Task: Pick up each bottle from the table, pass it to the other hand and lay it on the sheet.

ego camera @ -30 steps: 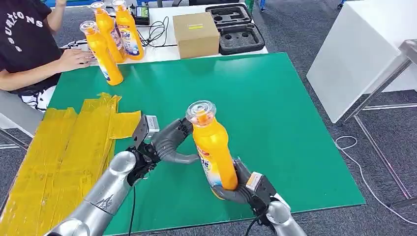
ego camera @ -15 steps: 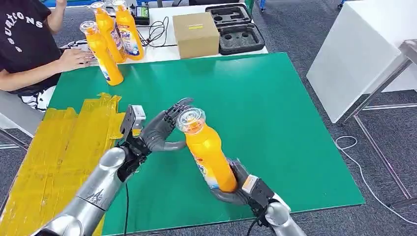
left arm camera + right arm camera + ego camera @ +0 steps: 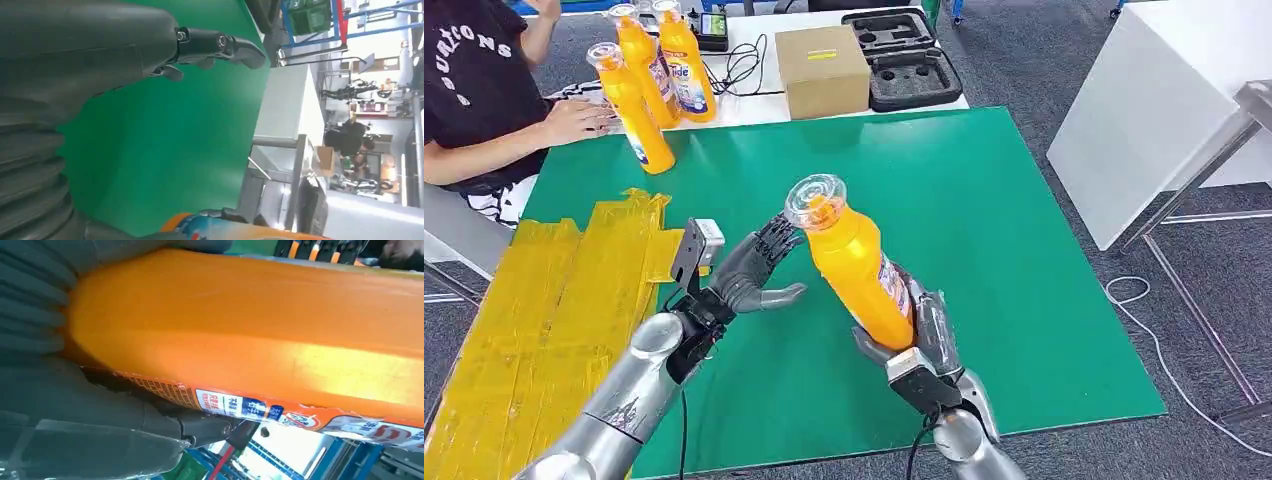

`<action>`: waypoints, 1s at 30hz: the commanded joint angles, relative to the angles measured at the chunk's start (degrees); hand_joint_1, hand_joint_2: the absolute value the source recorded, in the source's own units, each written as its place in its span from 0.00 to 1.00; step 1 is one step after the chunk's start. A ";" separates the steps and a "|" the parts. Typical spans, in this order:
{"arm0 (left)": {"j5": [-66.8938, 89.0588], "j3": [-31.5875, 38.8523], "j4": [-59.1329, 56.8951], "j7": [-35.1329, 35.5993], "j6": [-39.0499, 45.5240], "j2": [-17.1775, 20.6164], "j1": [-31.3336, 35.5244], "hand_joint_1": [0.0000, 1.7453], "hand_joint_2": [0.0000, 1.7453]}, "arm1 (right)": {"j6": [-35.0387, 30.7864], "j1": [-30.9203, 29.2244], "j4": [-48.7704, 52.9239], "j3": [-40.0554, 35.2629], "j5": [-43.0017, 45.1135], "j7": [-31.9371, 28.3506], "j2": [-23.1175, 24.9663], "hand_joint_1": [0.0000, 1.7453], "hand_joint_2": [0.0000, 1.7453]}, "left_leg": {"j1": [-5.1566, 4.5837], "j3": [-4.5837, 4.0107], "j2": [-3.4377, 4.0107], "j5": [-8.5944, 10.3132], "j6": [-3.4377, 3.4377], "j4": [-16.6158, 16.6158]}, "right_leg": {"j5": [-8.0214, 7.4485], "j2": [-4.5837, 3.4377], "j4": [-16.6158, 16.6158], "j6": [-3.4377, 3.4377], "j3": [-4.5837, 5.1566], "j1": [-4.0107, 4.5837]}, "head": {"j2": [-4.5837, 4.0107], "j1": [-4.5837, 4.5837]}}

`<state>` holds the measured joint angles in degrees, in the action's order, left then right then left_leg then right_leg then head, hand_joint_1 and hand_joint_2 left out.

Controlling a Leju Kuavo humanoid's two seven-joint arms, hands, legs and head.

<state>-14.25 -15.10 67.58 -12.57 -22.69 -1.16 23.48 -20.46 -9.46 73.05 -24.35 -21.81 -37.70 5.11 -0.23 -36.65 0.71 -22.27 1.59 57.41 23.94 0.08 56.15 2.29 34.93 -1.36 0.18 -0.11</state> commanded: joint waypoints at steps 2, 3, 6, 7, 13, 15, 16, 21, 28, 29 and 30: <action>0.02 -0.64 -1.36 0.40 0.30 -0.43 0.86 0.00 1.00 | -0.54 -2.18 -1.00 -1.90 0.33 0.16 -0.15 1.00 1.00 | 0.08 0.26 -0.04 -0.16 -0.10 0.05 | 0.12 -0.01 -0.02 -0.13 -0.29 0.08 | 0.00 0.00; 0.02 -0.64 -1.36 0.40 0.30 -0.43 0.86 0.00 1.00 | -0.54 -2.18 -1.00 -1.90 0.33 0.16 -0.15 1.00 1.00 | 0.06 0.17 -0.02 -0.10 -0.07 0.02 | 0.07 -0.02 -0.03 -0.10 -0.18 0.06 | 0.00 0.00; 0.02 -0.64 -1.36 0.40 0.30 -0.43 0.86 0.00 1.00 | -0.54 -2.18 -1.00 -1.90 0.33 0.16 -0.15 1.00 1.00 | 0.09 0.26 -0.05 -0.16 -0.09 0.05 | 0.12 0.00 -0.03 -0.13 -0.30 0.09 | 0.00 0.00; 0.02 -0.64 -1.36 0.40 0.30 -0.43 0.86 0.00 1.00 | -0.54 -2.18 -1.00 -1.90 0.33 0.16 -0.15 1.00 1.00 | 0.04 0.13 -0.03 -0.08 -0.06 0.02 | 0.05 -0.01 -0.02 -0.08 -0.14 0.05 | 0.00 0.00; 0.02 -0.64 -1.36 0.40 0.30 -0.43 0.86 0.00 1.00 | -0.54 -2.18 -1.00 -1.90 0.33 0.16 -0.15 1.00 1.00 | 0.07 0.20 -0.03 -0.11 -0.09 0.03 | 0.07 -0.01 -0.03 -0.11 -0.22 0.07 | 0.00 0.00; 0.02 -0.64 -1.36 0.40 0.30 -0.43 0.86 0.00 1.00 | -0.54 -2.18 -1.00 -1.90 0.33 0.16 -0.15 1.00 1.00 | 0.02 0.09 -0.02 -0.05 -0.05 0.00 | 0.03 -0.01 -0.02 -0.07 -0.10 0.02 | 0.00 0.00; 0.02 -0.64 -1.36 0.40 0.30 -0.43 0.86 0.00 1.00 | -0.54 -2.18 -1.00 -1.90 0.33 0.16 -0.15 1.00 1.00 | 0.07 0.19 -0.03 -0.11 -0.09 0.03 | 0.08 -0.01 -0.02 -0.11 -0.21 0.07 | 0.00 0.00; -4.19 -2.06 -1.40 2.07 2.58 -1.95 -0.40 0.00 1.00 | -7.40 -2.10 -1.11 -2.75 -1.22 0.16 0.56 1.00 1.00 | 0.09 0.29 -0.04 -0.17 -0.10 0.03 | 0.12 -0.01 -0.04 -0.14 -0.32 0.09 | 0.00 0.00; -6.03 -5.62 -0.37 2.58 3.84 -2.53 -1.54 0.00 1.00 | -13.97 -3.04 -0.84 -0.90 -0.47 2.95 0.79 1.00 1.00 | 0.06 0.20 -0.10 -0.12 -0.08 0.03 | 0.10 0.06 -0.03 -0.10 -0.24 0.05 | 0.02 0.00; -6.18 -6.04 -0.33 2.64 3.97 -2.69 -1.36 0.00 1.00 | -14.53 -3.31 -1.70 -1.44 -1.54 2.98 0.81 1.00 1.00 | 0.04 0.11 -0.08 -0.07 -0.06 0.02 | 0.05 0.05 -0.03 -0.08 -0.14 0.03 | 0.00 0.02; -6.83 -3.57 4.14 -0.58 6.81 -2.19 -3.35 0.00 1.00 | -19.54 -3.35 -3.47 8.31 -10.68 7.78 4.48 1.00 1.00 | 0.09 0.23 -0.10 -0.15 -0.09 0.07 | 0.12 0.05 -0.02 -0.12 -0.29 0.08 | 0.00 0.00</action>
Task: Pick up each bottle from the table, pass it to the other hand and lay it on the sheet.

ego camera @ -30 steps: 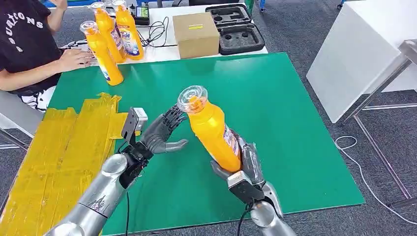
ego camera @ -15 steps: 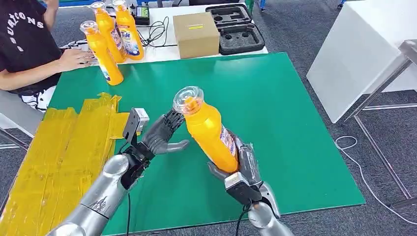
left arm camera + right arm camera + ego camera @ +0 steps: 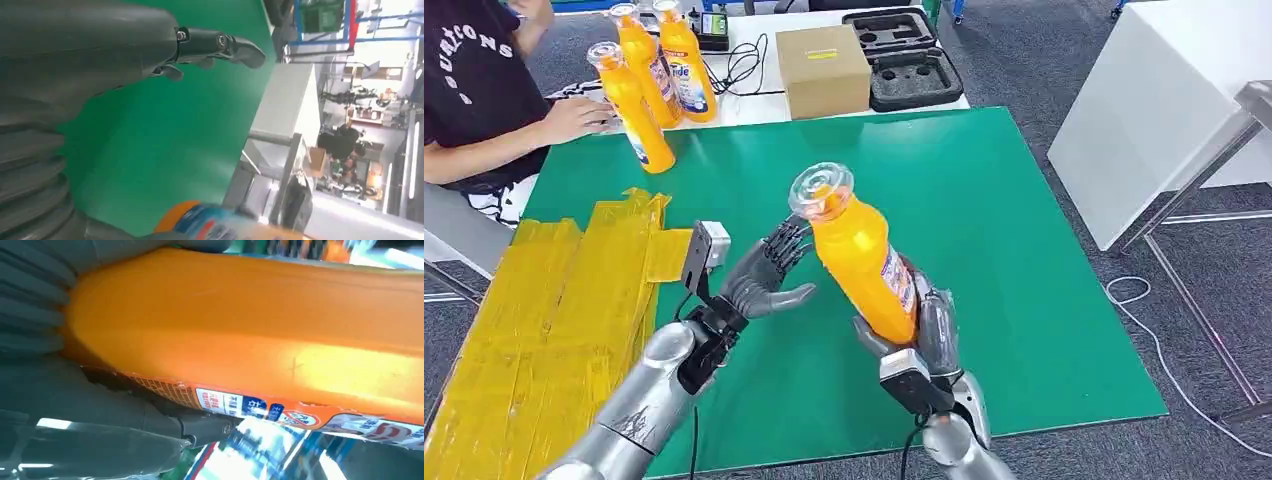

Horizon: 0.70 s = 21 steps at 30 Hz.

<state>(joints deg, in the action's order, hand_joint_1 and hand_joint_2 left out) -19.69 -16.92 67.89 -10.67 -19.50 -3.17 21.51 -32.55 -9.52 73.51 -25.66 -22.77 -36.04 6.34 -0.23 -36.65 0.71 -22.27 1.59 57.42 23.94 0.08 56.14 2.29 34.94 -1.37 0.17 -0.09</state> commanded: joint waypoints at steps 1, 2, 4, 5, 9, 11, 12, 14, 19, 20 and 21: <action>-2.38 -0.67 7.12 -0.83 3.73 0.85 -2.63 0.00 1.00 | -7.45 -4.45 -5.20 10.66 -8.78 5.44 2.41 1.00 1.00 | 0.07 0.18 -0.03 -0.11 -0.08 0.04 | 0.07 -0.02 -0.03 -0.10 -0.21 0.07 | 0.00 -0.02; -3.05 0.99 9.89 0.14 3.56 1.45 -3.72 0.00 1.00 | -7.45 -5.49 -6.50 12.56 -8.79 5.82 2.05 1.00 1.00 | 0.04 0.12 0.05 -0.07 -0.07 0.02 | 0.02 -0.09 -0.02 -0.09 -0.11 0.04 | 0.00 0.00; -3.36 2.42 11.48 1.27 3.03 1.54 -4.40 0.00 1.00 | -7.45 -5.77 -6.89 15.52 -10.70 5.19 2.70 1.00 1.00 | 0.07 0.18 0.16 -0.13 -0.09 0.05 | 0.02 -0.22 -0.01 -0.12 -0.15 0.08 | 0.00 -0.04; -3.22 2.89 11.95 1.51 2.85 1.38 -4.86 0.00 1.00 | -7.45 -5.76 -7.16 16.38 -11.07 5.13 3.10 1.00 1.00 | 0.05 0.13 0.10 -0.08 -0.07 0.01 | 0.01 -0.15 -0.02 -0.09 -0.11 0.06 | 0.00 -0.02; -3.02 3.05 12.22 1.57 2.76 1.28 -5.18 0.00 1.00 | -7.45 -5.56 -7.04 17.02 -11.78 5.01 3.43 1.00 1.00 | 0.06 0.23 -0.01 -0.12 -0.08 0.01 | 0.07 -0.05 -0.04 -0.12 -0.25 0.07 | 0.00 0.00; -2.28 2.93 11.67 1.21 2.72 0.74 -5.40 0.00 1.00 | -7.45 -4.78 -6.52 18.66 -14.46 4.74 4.90 1.00 1.00 | 0.10 0.29 0.08 -0.17 -0.11 0.02 | 0.08 -0.15 -0.04 -0.14 -0.29 0.10 | 0.00 -0.02; -2.11 3.06 11.77 1.14 2.68 0.63 -5.60 0.00 1.00 | -7.45 -4.78 -6.66 19.43 -15.35 4.66 5.29 1.00 1.00 | 0.04 0.23 -0.04 -0.10 -0.08 -0.02 | 0.08 -0.02 -0.03 -0.11 -0.25 0.05 | 0.00 -0.02; -1.93 3.22 12.03 1.12 2.64 0.52 -5.83 0.00 1.00 | -7.45 -5.13 -7.22 20.40 -16.78 4.69 5.77 1.00 1.00 | 0.07 0.24 -0.06 -0.11 -0.09 -0.01 | 0.08 0.01 -0.05 -0.12 -0.27 0.07 | 0.00 -0.02; -1.69 3.43 11.80 1.19 2.62 0.11 -5.75 0.00 1.00 | -7.45 -6.31 -9.42 22.04 -18.99 4.42 6.70 1.00 1.00 | 0.08 0.26 -0.03 -0.12 -0.09 0.01 | 0.08 -0.02 -0.05 -0.13 -0.29 0.09 | 0.00 0.00; -1.70 3.54 12.07 1.19 2.62 0.07 -5.71 0.00 1.00 | -7.45 -6.55 -9.96 22.75 -20.46 4.38 7.09 1.00 1.00 | 0.05 0.12 -0.03 -0.05 -0.05 -0.01 | 0.03 0.01 -0.03 -0.08 -0.14 0.05 | 0.00 0.00; -1.71 3.64 12.59 1.21 2.59 0.06 -5.51 0.00 1.00 | -7.45 -6.84 -10.81 23.05 -21.33 4.25 7.31 1.00 1.00 | 0.10 0.26 0.00 -0.13 -0.09 0.02 | 0.07 -0.04 -0.05 -0.14 -0.30 0.11 | 0.00 -0.02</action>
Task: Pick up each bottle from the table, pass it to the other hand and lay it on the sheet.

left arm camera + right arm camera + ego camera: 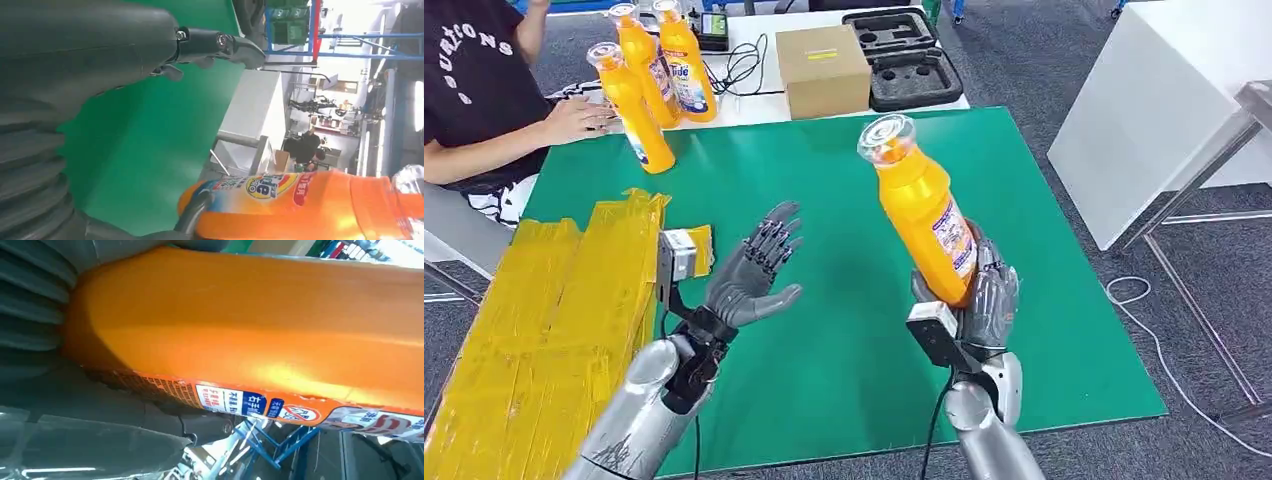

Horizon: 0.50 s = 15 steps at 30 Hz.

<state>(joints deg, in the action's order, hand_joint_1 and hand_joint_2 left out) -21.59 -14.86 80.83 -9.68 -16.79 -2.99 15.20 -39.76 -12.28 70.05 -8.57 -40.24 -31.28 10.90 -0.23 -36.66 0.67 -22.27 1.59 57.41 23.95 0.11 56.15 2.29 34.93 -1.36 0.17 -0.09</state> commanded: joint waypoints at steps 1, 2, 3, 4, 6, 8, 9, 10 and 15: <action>0.19 1.58 -0.35 0.22 -0.12 -0.12 0.80 0.00 1.00 | -0.24 -4.08 -7.36 5.97 -3.87 -0.52 2.75 1.00 1.00 | 0.05 0.18 0.04 -0.08 -0.07 0.00 | 0.03 -0.08 -0.04 -0.09 -0.18 0.05 | 0.00 -0.02; 0.16 1.70 0.38 0.30 -0.12 -0.14 1.05 0.00 1.00 | -0.24 -4.31 -8.01 6.18 -4.25 -0.70 2.95 1.00 1.00 | 0.11 0.30 0.05 -0.16 -0.11 0.05 | 0.08 -0.11 -0.05 -0.14 -0.32 0.11 | 0.00 0.00; 0.10 1.82 1.04 0.28 -0.15 -0.15 1.29 0.00 1.00 | -0.24 -4.66 -8.88 6.63 -5.07 -1.04 3.32 1.00 1.00 | 0.08 0.19 0.01 -0.09 -0.08 0.02 | 0.04 -0.06 -0.05 -0.10 -0.21 0.08 | 0.00 -0.02; 0.05 1.86 1.51 0.25 -0.17 -0.18 1.48 0.00 1.00 | -0.24 -4.81 -9.21 6.96 -5.64 -1.27 3.56 1.00 1.00 | 0.12 0.27 0.00 -0.15 -0.11 0.06 | 0.09 -0.05 -0.04 -0.15 -0.30 0.11 | 0.00 -0.02; 0.19 1.60 2.69 0.50 -0.05 -0.23 2.14 0.00 1.00 | -0.24 -5.48 -10.76 6.62 -5.41 -1.41 3.80 1.00 1.00 | 0.06 0.10 -0.01 -0.06 -0.06 0.03 | 0.03 -0.03 -0.01 -0.08 -0.12 0.05 | 0.00 0.00; 0.55 0.69 3.10 1.44 0.33 -0.40 2.54 0.00 1.00 | -0.24 -6.45 -12.59 5.61 -4.79 -1.56 3.81 1.00 1.00 | 0.06 0.12 0.00 -0.07 -0.07 0.03 | 0.04 -0.04 -0.01 -0.09 -0.13 0.05 | 0.00 -0.02; 0.56 0.27 2.77 1.63 0.48 -0.51 2.77 0.00 1.00 | -0.24 -6.90 -13.62 4.61 -4.43 -1.55 3.77 1.00 1.00 | 0.13 0.23 0.03 -0.15 -0.11 0.07 | 0.08 -0.09 -0.02 -0.14 -0.25 0.12 | 0.00 -0.02; 0.52 0.06 2.52 1.69 0.62 -0.52 2.86 0.00 1.00 | -0.24 -7.24 -14.57 3.53 -3.74 -1.45 3.66 1.00 1.00 | 0.06 0.13 -0.01 -0.06 -0.07 0.02 | 0.03 -0.03 -0.03 -0.09 -0.14 0.06 | 0.00 -0.02; -0.19 -0.33 1.00 1.51 0.94 -0.39 3.29 0.00 1.00 | 0.77 -8.44 -18.15 -2.85 -1.51 -0.96 2.64 1.00 1.00 | 0.13 0.30 0.00 -0.16 -0.11 0.05 | 0.09 -0.05 -0.06 -0.15 -0.33 0.13 | 0.00 -0.02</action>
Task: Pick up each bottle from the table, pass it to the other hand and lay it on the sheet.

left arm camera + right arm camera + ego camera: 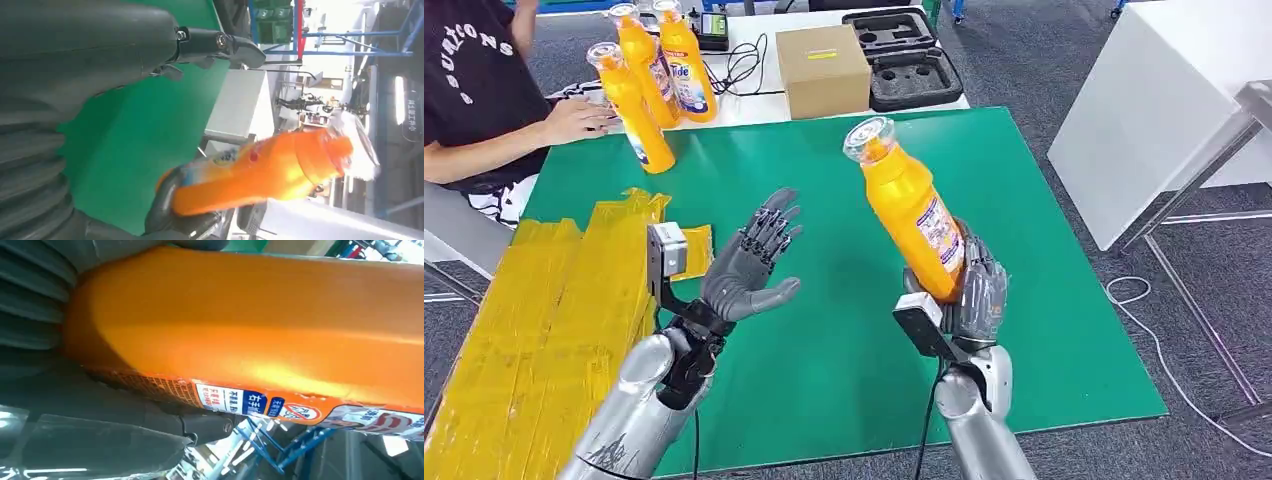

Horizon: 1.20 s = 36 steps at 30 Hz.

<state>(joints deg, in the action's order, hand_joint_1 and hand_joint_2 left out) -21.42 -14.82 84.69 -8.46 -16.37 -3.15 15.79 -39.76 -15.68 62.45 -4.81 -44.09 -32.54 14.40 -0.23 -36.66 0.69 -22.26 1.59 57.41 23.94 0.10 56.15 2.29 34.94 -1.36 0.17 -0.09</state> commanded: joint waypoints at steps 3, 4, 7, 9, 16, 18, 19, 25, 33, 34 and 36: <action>-1.48 -1.19 -4.61 0.03 0.23 -0.10 4.26 0.00 1.00 | 10.16 -5.76 -11.53 -16.50 10.99 1.52 -2.79 1.00 1.00 | 0.13 0.26 0.02 -0.14 -0.10 0.04 | 0.07 -0.07 -0.07 -0.14 -0.30 0.13 | 0.00 0.00; -1.65 -1.28 -4.84 0.03 0.15 -0.09 4.48 0.00 1.00 | 12.72 -5.67 -11.27 -17.46 12.48 1.61 -2.95 1.00 1.00 | 0.07 0.17 0.04 -0.09 -0.07 0.02 | 0.03 -0.07 -0.04 -0.09 -0.18 0.07 | 0.00 -0.02; -2.45 -1.48 -5.24 0.15 -0.06 0.08 4.92 0.00 1.00 | 19.36 -4.93 -8.81 -21.27 16.15 1.42 -4.26 1.00 1.00 | 0.12 0.27 -0.05 -0.14 -0.10 0.04 | 0.09 -0.02 -0.05 -0.14 -0.29 0.12 | 0.00 -0.02; -2.71 -1.39 -5.16 0.15 -0.05 0.20 4.87 0.00 1.00 | 20.67 -4.94 -8.06 -21.88 17.12 1.71 -4.70 1.00 1.00 | 0.12 0.29 -0.13 -0.13 -0.11 0.02 | 0.12 0.07 -0.06 -0.14 -0.31 0.11 | 0.00 0.00; -3.38 -1.11 -5.75 0.19 -0.44 0.16 4.46 0.00 1.00 | 25.39 -4.69 -6.14 -23.26 20.54 0.69 -5.88 1.00 1.00 | 0.09 0.13 -0.06 -0.05 -0.05 -0.01 | 0.05 0.04 -0.05 -0.07 -0.13 0.03 | 0.00 0.00; -3.38 -1.11 -5.75 0.19 -0.44 0.16 4.46 0.00 1.00 | 25.39 -4.69 -6.14 -23.26 20.54 0.69 -5.88 1.00 1.00 | 0.12 0.22 -0.14 -0.09 -0.08 0.01 | 0.10 0.10 -0.06 -0.11 -0.25 0.06 | 0.00 0.00; -3.37 -1.15 -5.75 0.19 -0.42 0.07 4.58 0.00 1.00 | 25.41 -4.70 -6.11 -23.32 20.54 0.69 -5.79 1.00 1.00 | 0.10 0.16 -0.11 -0.06 -0.07 0.00 | 0.07 0.08 -0.05 -0.10 -0.19 0.04 | 0.00 0.00; -3.55 -0.91 -7.13 0.13 -0.45 0.19 4.80 0.00 1.00 | 24.88 -4.20 -6.08 -23.83 20.34 0.39 -5.93 1.00 1.00 | 0.08 0.13 -0.09 -0.05 -0.06 -0.01 | 0.06 0.07 -0.04 -0.08 -0.13 0.03 | 0.00 0.00; -3.68 -0.76 -8.00 0.13 -0.68 0.14 4.97 0.00 1.00 | 24.65 -4.02 -6.13 -24.02 20.25 0.33 -5.99 1.00 1.00 | 0.14 0.24 -0.10 -0.11 -0.08 0.01 | 0.09 0.06 -0.06 -0.11 -0.26 0.08 | 0.00 -0.02; -3.68 -0.76 -8.00 0.13 -0.68 0.14 4.97 0.00 1.00 | 24.65 -4.02 -6.13 -24.02 20.25 0.33 -5.99 1.00 1.00 | 0.08 0.14 -0.08 -0.05 -0.06 -0.01 | 0.06 0.06 -0.04 -0.07 -0.14 0.03 | 0.00 0.00; -3.68 -0.76 -8.00 0.13 -0.68 0.14 4.97 0.00 1.00 | 24.65 -4.02 -6.13 -24.02 20.25 0.33 -5.99 1.00 1.00 | 0.11 0.18 -0.11 -0.08 -0.07 0.01 | 0.08 0.08 -0.05 -0.10 -0.20 0.05 | 0.00 0.00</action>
<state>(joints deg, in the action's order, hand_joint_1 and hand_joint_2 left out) -25.09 -15.06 81.15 -8.44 -17.00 -3.15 18.35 -14.99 -18.00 57.44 -27.15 -24.02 -32.13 10.16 -0.17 -36.67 0.72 -22.26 1.58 57.41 23.95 0.08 56.14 2.28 34.99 -1.36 0.17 -0.09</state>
